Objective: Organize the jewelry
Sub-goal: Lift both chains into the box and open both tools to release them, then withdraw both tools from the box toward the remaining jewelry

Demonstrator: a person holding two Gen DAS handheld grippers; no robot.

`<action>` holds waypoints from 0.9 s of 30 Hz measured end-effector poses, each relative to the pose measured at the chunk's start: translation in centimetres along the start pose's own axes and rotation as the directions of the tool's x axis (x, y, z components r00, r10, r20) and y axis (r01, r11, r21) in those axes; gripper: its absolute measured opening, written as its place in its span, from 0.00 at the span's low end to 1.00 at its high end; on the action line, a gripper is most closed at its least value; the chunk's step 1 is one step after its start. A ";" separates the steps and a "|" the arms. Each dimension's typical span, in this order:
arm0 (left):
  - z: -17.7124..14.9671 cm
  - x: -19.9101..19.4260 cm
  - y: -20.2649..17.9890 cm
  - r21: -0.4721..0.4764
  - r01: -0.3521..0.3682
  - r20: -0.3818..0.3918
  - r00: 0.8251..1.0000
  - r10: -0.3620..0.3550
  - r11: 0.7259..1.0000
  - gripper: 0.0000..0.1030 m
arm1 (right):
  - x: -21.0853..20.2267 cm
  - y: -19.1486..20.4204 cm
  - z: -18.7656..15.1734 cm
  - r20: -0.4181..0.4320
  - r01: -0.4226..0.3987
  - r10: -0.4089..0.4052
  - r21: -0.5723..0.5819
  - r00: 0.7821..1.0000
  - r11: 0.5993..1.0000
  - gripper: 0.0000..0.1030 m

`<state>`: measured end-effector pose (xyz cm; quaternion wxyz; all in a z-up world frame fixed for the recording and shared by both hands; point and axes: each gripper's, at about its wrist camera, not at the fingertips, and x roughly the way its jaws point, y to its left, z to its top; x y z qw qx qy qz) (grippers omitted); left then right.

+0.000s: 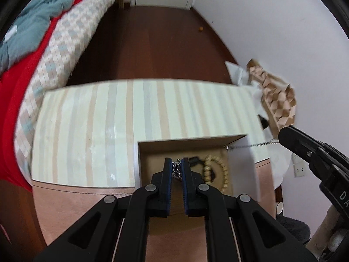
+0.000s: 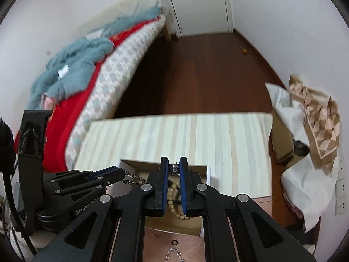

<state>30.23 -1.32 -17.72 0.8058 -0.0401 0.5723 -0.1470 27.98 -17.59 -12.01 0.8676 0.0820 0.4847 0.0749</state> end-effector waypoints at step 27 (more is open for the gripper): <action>-0.1 -2.4 1.2 -0.042 -0.336 0.086 0.937 0.338 0.941 0.95 | 4.5 -1.8 -2.6 -0.175 0.243 -0.245 -0.031 0.954 0.970 0.90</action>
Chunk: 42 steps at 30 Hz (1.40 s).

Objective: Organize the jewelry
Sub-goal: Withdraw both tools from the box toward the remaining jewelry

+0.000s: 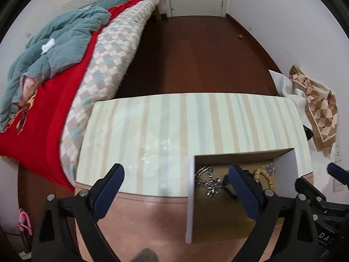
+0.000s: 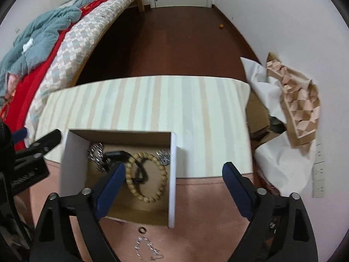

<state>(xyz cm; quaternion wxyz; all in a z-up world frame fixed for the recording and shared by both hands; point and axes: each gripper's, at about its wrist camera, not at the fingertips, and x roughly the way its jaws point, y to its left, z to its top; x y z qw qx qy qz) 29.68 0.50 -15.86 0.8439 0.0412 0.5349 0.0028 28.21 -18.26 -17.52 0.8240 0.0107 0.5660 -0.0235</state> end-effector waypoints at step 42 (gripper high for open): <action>-10.2 -15.8 2.0 -0.037 -0.029 0.248 0.968 0.037 0.999 0.97 | -15.8 0.4 -10.5 0.233 0.010 -0.013 0.013 0.972 1.000 1.00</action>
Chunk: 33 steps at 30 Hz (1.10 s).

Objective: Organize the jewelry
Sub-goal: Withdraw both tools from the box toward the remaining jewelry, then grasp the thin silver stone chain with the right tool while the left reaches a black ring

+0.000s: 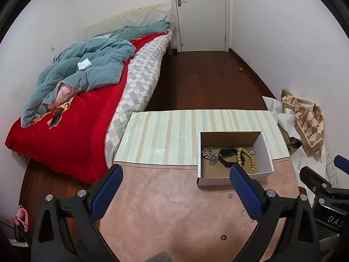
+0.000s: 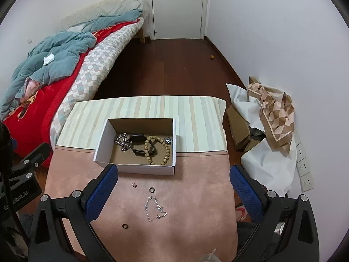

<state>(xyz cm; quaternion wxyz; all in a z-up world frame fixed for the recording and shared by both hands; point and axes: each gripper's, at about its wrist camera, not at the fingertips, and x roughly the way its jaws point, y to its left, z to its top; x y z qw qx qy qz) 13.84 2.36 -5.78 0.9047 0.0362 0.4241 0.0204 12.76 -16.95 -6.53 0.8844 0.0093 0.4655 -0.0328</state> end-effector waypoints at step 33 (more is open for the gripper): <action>-11.6 13.1 1.3 0.054 -0.218 -0.331 0.917 0.223 0.974 0.97 | 17.1 3.1 -11.8 -0.206 -0.111 0.084 -0.125 0.975 0.986 0.08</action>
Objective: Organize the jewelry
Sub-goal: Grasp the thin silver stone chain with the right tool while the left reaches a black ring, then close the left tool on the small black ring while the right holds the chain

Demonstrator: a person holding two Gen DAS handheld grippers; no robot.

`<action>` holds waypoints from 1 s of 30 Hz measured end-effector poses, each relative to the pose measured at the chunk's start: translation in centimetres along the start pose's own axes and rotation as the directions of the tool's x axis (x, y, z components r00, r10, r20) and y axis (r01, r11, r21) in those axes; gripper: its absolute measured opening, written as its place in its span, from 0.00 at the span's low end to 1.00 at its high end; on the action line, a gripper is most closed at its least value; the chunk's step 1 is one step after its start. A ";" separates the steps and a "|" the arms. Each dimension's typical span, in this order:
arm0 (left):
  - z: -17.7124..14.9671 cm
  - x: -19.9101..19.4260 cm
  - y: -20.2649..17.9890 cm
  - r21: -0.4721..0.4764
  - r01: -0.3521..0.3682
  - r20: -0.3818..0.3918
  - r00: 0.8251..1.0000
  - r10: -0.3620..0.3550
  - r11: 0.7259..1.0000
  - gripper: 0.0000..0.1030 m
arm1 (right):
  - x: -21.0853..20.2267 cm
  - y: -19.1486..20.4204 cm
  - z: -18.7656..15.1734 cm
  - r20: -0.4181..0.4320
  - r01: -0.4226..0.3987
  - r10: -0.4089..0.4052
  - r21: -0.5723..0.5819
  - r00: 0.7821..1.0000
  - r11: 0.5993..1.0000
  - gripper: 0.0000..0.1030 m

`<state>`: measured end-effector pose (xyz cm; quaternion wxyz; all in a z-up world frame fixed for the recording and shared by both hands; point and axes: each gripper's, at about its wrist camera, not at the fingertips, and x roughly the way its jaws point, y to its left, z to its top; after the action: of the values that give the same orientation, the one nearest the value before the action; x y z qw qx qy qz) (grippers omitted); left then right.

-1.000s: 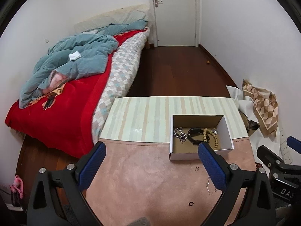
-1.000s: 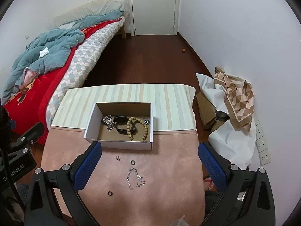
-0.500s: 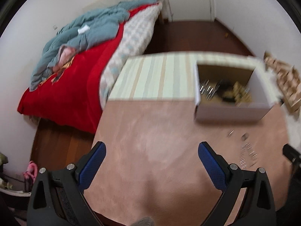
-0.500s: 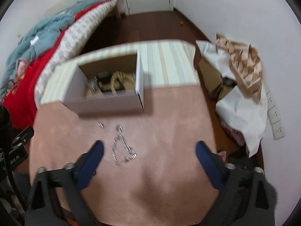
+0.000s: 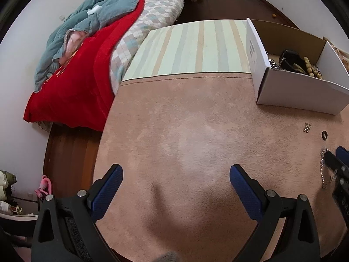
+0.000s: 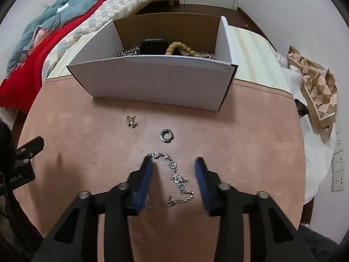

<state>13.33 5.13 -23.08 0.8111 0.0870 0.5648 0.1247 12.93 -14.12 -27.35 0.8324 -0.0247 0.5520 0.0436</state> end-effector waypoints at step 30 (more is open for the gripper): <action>-5.0 -2.7 -10.6 0.221 0.377 -0.088 0.926 -0.366 0.900 0.36 | -5.9 -9.0 -3.4 0.047 -0.042 0.030 0.272 0.998 0.961 0.06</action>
<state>8.82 -5.85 -25.36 0.7912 0.0698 0.5996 -0.0977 8.46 -23.64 -23.32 0.8383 0.1013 0.5354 -0.0173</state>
